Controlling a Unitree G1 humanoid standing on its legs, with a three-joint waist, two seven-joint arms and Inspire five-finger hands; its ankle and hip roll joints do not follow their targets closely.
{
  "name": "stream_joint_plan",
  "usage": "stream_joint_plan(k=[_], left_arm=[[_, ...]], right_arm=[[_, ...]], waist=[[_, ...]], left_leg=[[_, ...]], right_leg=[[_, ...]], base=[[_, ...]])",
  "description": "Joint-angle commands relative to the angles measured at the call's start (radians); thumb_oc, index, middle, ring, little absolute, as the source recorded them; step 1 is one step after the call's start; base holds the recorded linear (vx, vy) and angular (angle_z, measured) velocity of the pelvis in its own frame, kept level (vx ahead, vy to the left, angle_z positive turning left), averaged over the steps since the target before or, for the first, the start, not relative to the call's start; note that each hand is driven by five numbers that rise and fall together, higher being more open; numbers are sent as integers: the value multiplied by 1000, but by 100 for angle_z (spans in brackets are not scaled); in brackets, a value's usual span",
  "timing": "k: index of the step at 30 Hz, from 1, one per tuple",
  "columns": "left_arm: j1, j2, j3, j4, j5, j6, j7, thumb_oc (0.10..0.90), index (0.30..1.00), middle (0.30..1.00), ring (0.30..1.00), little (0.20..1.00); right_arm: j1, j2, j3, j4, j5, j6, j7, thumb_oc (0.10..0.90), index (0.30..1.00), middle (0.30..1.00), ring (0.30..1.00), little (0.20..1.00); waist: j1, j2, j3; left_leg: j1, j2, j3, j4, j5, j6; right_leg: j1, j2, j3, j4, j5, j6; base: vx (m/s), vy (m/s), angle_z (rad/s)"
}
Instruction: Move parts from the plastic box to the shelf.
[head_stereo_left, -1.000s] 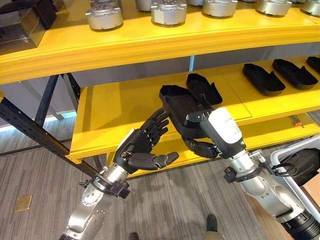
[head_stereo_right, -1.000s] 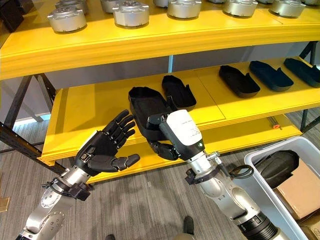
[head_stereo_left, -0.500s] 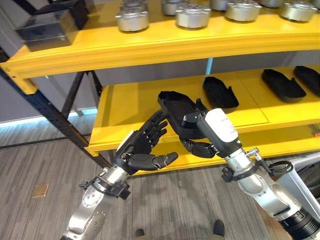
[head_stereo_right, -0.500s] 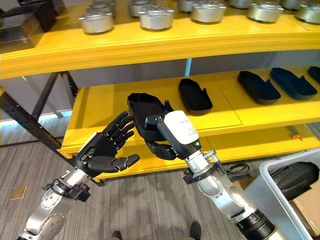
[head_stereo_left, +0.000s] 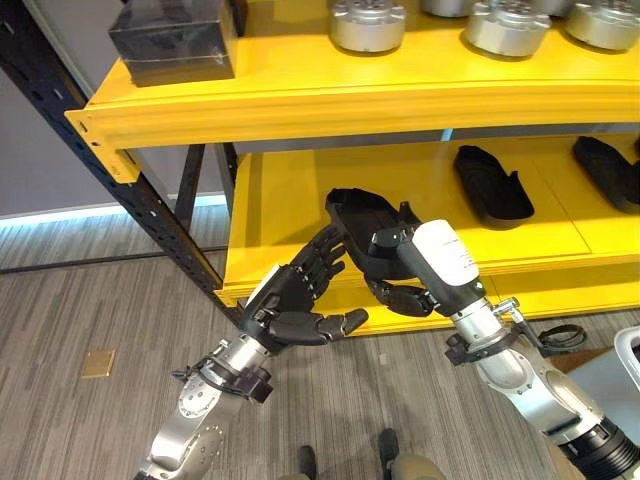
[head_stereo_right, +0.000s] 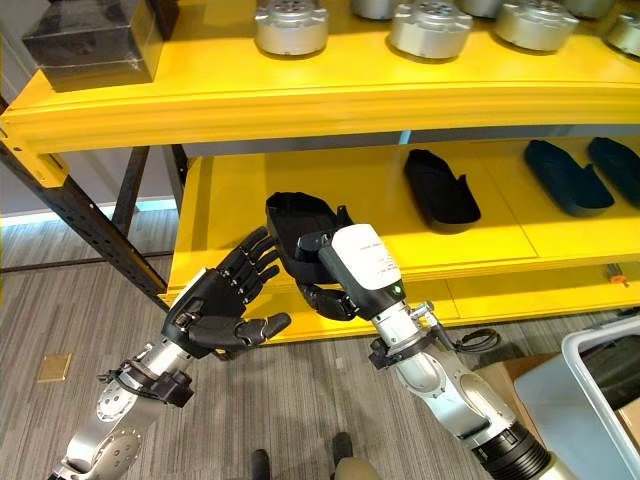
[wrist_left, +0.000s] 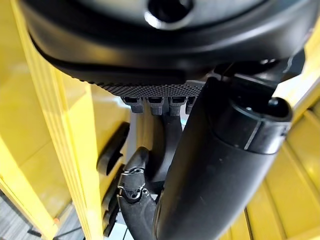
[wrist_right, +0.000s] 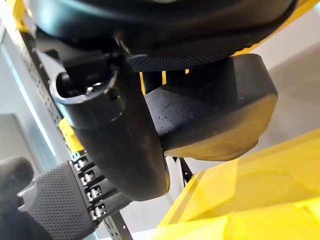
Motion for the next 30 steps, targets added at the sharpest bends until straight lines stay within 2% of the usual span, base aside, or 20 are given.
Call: stream_joint_plan(k=[1,11,16,19,23,27,30], left_arm=[[-79,-10,24,-104,-25,-120,-43,900,1000,1000,1000,1000],[-36,2,9,-130,-52,-107,-51,900,1000,1000,1000,1000],[-31,10,-9,-134,-40,-80,-62,900,1000,1000,1000,1000],[-32,20,-19,-126,-31,-79,-68,900,1000,1000,1000,1000],[-45,27,-16,-118,-37,-91,-66,900,1000,1000,1000,1000],[-49,21,0,-111,-54,-82,-51,900,1000,1000,1000,1000],[-60,8,13,-101,-66,-80,-73,900,1000,1000,1000,1000]], right_arm=[[-173,42,-31,-85,6,-85,-116,400,300,300,300,300],[-236,1,-16,-53,3,-44,-101,400,300,300,300,300],[-281,-2,-4,-29,12,19,-99,400,300,300,300,300],[-314,4,6,-8,5,45,-113,400,300,300,300,300],[-330,-2,-4,21,-23,39,-103,400,300,300,300,300],[-326,-6,-17,48,-34,29,-92,400,300,300,300,300],[-305,-12,-49,59,-60,31,-91,400,300,300,300,300]], waist=[[-4,-16,-44],[15,-8,-43],[23,-7,-42],[24,3,-36],[17,15,-24],[12,12,-24],[9,7,-18]], left_leg=[[44,-69,-3,-6,-150,82],[51,-42,22,5,-139,50],[52,-37,20,15,-142,48],[41,-37,20,42,-148,47],[8,-51,32,140,-185,54],[-10,-79,42,264,-236,59],[-84,-74,64,487,-163,19]], right_leg=[[-47,17,10,-59,30,35],[52,2,-36,-82,-18,13],[65,-5,-40,-77,-28,10],[58,-8,-48,-38,-51,2],[36,-13,-50,33,-86,-16],[42,-7,-43,51,-101,-38],[51,6,-66,52,-103,-66]], base=[[33,-37,19],[82,-29,8],[88,-78,0],[90,-130,1],[54,-163,4],[67,-191,11],[11,-188,33]])
